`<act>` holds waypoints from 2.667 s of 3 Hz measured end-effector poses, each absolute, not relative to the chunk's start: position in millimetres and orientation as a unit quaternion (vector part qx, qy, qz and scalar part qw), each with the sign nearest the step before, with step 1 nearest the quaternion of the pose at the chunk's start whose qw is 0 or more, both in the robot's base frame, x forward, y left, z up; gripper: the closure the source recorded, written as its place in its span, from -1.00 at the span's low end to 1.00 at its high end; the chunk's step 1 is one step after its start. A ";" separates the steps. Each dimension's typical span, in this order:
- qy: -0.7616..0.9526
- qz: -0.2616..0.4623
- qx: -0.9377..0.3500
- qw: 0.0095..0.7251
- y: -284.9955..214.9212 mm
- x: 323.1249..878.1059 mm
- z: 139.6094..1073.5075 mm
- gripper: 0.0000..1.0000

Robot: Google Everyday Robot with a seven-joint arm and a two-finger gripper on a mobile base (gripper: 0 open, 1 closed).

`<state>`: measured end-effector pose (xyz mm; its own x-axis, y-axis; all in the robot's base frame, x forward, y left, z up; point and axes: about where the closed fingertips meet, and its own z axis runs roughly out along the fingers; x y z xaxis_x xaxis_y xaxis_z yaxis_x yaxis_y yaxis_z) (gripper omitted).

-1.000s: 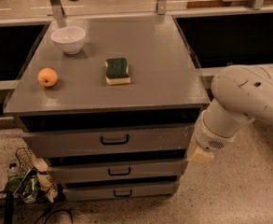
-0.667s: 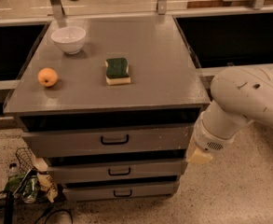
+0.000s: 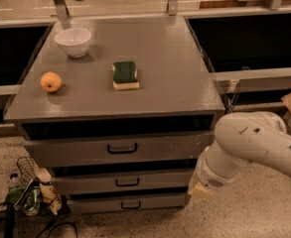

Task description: Open bottom drawer

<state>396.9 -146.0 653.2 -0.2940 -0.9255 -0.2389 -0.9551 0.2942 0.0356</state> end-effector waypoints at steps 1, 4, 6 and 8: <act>0.802 0.097 -0.585 0.075 -131.0 402.9 614.4 1.00; 0.803 0.142 -0.577 0.041 -119.2 422.7 512.8 1.00; 0.831 0.161 -0.529 0.058 -111.8 422.6 453.1 1.00; 0.846 0.164 -0.506 0.047 -90.9 431.5 392.3 1.00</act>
Offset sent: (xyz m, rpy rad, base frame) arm 0.0239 0.0306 -0.1461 0.0676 0.1430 -0.0212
